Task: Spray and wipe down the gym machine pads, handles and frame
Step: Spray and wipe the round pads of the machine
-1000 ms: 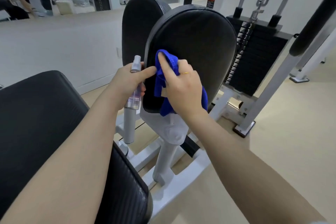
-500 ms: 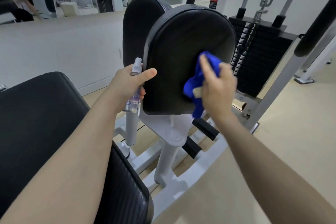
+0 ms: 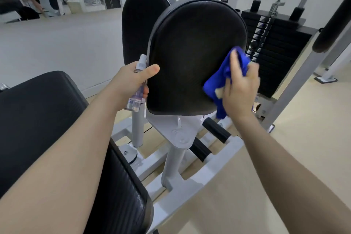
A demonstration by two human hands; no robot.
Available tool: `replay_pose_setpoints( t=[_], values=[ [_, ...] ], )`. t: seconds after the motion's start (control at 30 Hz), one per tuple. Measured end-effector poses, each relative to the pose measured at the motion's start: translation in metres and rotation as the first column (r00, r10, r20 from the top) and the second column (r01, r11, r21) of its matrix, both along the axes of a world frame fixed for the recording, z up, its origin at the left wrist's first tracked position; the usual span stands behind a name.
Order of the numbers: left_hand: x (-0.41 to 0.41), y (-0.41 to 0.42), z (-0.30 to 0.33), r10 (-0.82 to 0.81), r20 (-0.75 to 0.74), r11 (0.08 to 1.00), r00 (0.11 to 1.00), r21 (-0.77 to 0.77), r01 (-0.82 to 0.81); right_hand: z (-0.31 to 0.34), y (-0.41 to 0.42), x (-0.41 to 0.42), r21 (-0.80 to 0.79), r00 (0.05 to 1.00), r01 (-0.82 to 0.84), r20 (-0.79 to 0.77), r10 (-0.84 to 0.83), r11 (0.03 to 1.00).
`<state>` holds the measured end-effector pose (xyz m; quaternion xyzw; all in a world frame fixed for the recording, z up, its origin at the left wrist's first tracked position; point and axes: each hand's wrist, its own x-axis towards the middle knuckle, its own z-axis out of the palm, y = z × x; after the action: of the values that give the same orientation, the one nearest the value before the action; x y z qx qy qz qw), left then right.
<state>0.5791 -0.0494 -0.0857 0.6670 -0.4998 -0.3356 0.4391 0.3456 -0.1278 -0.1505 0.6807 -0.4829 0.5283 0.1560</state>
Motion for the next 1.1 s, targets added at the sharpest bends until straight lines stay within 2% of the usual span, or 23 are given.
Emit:
replay_pose_setpoints(
  t=[0.07, 0.13, 0.2, 0.27, 0.33, 0.4, 0.47, 0.53, 0.6, 0.7, 0.8, 0.87, 0.9, 1.0, 1.03, 1.1],
  values=[
    [-0.001, -0.003, 0.000, -0.011, -0.004, 1.000, 1.000, 0.004, 0.011, 0.030, -0.015, -0.006, -0.095, 0.996, 0.030, 0.089, -0.022, 0.995],
    [-0.002, -0.006, -0.001, -0.013, -0.002, 1.000, 1.000, 0.006, 0.013, 0.023, -0.014, -0.004, -0.101, 0.994, 0.028, 0.108, -0.017, 0.995],
    [-0.002, -0.006, -0.003, -0.010, 0.003, 1.000, 1.000, 0.004, 0.010, -0.011, -0.004, -0.001, -0.051, 0.998, 0.020, 0.054, -0.017, 0.999],
    [-0.001, -0.006, -0.002, -0.003, 0.009, 1.000, 1.000, 0.007, 0.002, -0.045, 0.008, 0.000, 0.064, 1.000, -0.010, -0.002, 0.010, 0.998],
    [0.002, -0.005, -0.002, 0.002, 0.024, 1.000, 1.000, 0.014, -0.003, -0.054, 0.014, -0.001, 0.141, 0.998, -0.057, -0.019, 0.060, 0.988],
    [0.003, -0.004, -0.002, 0.009, 0.031, 1.000, 0.999, 0.011, -0.009, -0.035, 0.014, -0.004, 0.160, 0.995, -0.100, 0.006, 0.100, 0.982],
    [0.003, -0.005, -0.002, 0.007, 0.035, 1.000, 0.999, 0.008, -0.007, -0.003, 0.005, -0.007, 0.058, 0.999, -0.013, 0.044, 0.010, 0.998],
    [0.002, -0.006, -0.002, 0.000, 0.017, 1.000, 1.000, 0.003, 0.000, 0.033, -0.003, -0.002, 0.012, 0.985, 0.054, 0.166, -0.055, 0.998],
    [-0.001, -0.006, -0.005, -0.013, -0.018, 1.000, 1.000, 0.000, 0.013, 0.056, 0.001, 0.018, -0.018, 0.981, 0.044, 0.192, -0.039, 0.999],
    [0.000, -0.007, -0.008, -0.021, -0.086, 0.999, 0.996, -0.042, 0.018, 0.071, 0.017, 0.066, -0.117, 0.996, -0.062, 0.057, 0.069, 0.991],
    [0.001, -0.008, -0.007, -0.034, -0.129, 0.997, 0.991, -0.071, 0.025, 0.074, 0.032, 0.098, -0.161, 0.989, -0.071, -0.140, 0.048, 0.984],
    [0.002, -0.008, -0.007, -0.039, -0.140, 0.997, 0.989, -0.076, 0.028, 0.080, 0.027, 0.085, -0.193, 0.959, -0.085, -0.283, 0.027, 0.978],
    [0.002, -0.007, -0.007, -0.041, -0.134, 0.997, 0.990, -0.074, 0.031, 0.085, 0.022, 0.072, -0.192, 0.964, -0.072, -0.265, 0.019, 0.979],
    [-0.001, -0.005, -0.009, -0.031, -0.061, 0.997, 0.998, -0.069, 0.026, 0.103, 0.011, 0.049, -0.176, 0.999, 0.035, 0.040, -0.028, 0.984],
    [-0.001, -0.005, -0.011, -0.016, -0.050, 0.998, 0.999, -0.069, 0.013, 0.100, 0.012, 0.055, -0.177, 0.997, 0.047, 0.068, -0.036, 0.983],
    [0.000, -0.008, -0.012, -0.021, -0.074, 0.997, 0.997, -0.075, 0.015, 0.080, 0.019, 0.079, -0.203, 0.999, -0.021, -0.045, 0.012, 0.979]
  ],
)
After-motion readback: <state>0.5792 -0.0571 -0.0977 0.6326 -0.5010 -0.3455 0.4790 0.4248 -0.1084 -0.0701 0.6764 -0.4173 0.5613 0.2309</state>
